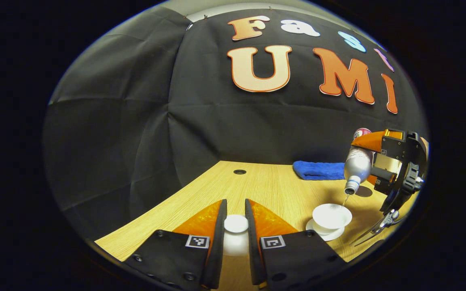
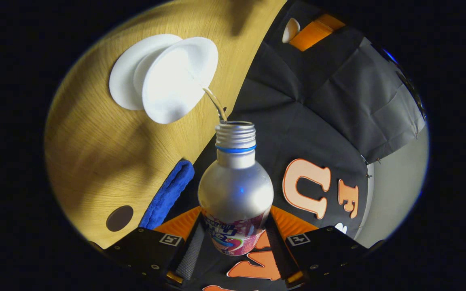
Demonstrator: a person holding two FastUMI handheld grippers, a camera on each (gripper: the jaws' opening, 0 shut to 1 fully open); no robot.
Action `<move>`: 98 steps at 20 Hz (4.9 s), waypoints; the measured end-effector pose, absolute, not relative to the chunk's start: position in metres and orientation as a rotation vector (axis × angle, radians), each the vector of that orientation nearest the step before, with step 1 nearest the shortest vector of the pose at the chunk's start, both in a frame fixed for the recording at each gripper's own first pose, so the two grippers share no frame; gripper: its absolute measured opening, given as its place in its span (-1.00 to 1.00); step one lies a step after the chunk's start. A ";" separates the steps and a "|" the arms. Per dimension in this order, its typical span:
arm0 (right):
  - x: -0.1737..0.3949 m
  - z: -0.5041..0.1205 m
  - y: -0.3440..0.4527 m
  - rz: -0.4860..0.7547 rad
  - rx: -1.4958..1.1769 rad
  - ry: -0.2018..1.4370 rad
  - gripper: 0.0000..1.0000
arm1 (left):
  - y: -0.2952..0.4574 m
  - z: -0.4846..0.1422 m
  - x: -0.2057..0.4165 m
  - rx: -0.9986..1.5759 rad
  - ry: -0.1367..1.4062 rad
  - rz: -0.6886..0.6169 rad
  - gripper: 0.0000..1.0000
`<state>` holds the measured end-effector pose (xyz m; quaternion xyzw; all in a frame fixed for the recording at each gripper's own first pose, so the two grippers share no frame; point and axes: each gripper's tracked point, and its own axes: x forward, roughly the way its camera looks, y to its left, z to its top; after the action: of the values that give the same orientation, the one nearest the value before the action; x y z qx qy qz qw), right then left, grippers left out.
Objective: Open the teacup lid with one hand, grasp the water bottle and pour water into the teacup with the other hand; after pouring, place the water bottle on the coaster and then close the teacup lid.
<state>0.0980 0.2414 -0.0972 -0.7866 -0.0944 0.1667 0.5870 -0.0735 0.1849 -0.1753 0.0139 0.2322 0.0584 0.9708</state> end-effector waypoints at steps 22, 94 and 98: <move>0.097 -0.101 0.200 0.478 -0.862 0.128 0.60 | 0.120 -0.166 -0.057 0.027 0.455 0.031 -0.37; 0.072 -0.148 0.054 0.220 0.055 0.359 0.96 | -0.017 -0.162 -0.019 -0.006 0.379 -0.103 0.57; 0.057 -0.114 0.045 0.173 0.054 0.254 0.96 | -0.045 -0.121 -0.017 -0.005 0.301 -0.127 0.83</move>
<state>0.0574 0.0446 -0.1138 0.0270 0.1265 0.0859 0.9879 -0.0175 -0.0451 -0.1211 -0.0027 0.1500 -0.0633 0.9867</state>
